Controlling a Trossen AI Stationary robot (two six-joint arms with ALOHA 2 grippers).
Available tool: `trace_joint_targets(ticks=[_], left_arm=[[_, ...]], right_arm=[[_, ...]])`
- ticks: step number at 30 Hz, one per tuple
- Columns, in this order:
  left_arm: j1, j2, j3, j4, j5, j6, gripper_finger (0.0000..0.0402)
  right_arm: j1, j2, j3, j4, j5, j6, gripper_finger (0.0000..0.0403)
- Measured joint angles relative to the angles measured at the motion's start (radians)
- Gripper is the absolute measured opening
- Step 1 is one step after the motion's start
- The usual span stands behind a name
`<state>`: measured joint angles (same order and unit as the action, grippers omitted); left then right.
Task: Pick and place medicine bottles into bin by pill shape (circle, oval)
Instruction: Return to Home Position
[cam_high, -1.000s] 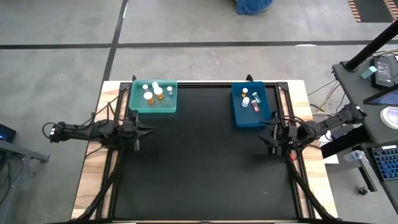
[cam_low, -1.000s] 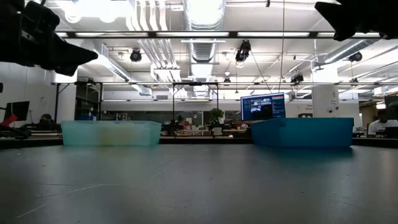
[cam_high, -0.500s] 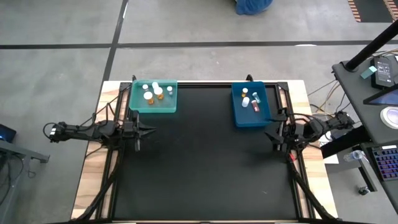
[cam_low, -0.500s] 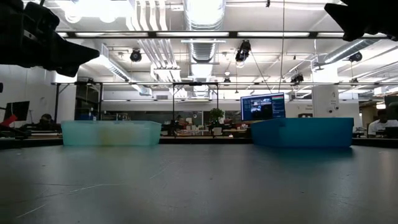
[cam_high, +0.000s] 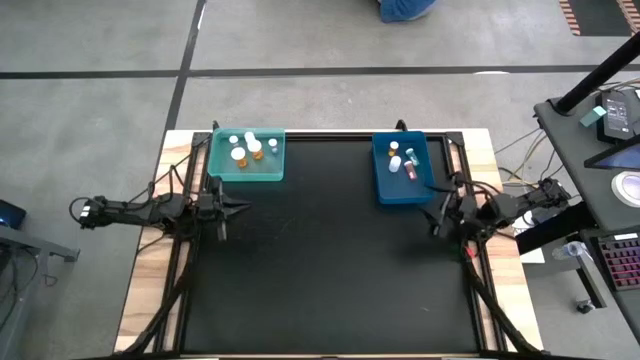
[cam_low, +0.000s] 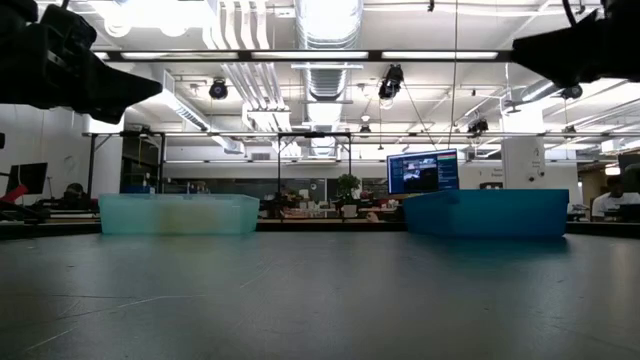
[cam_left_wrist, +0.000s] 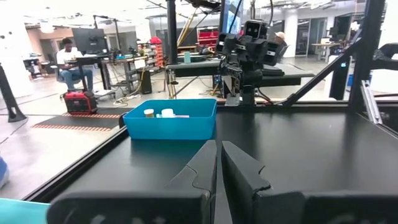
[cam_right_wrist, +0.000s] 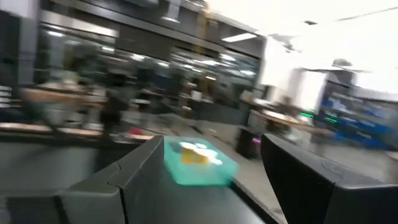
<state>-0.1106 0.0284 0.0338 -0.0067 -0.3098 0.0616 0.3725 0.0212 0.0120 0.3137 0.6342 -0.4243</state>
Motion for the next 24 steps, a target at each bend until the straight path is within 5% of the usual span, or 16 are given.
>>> trace_joint_targets(ticks=[7, 24], left_arm=[[0.0, 0.002, 0.0, 0.0, -0.009, 0.001, 0.0008], [0.0, 0.01, 0.0, 0.0, -0.009, 0.002, 0.0008]], right_arm=[[0.0, 0.002, 0.0, 0.0, 0.259, 0.05, 0.0258], [0.0, 0.006, 0.0, -0.002, 0.264, 0.048, 0.0258]])
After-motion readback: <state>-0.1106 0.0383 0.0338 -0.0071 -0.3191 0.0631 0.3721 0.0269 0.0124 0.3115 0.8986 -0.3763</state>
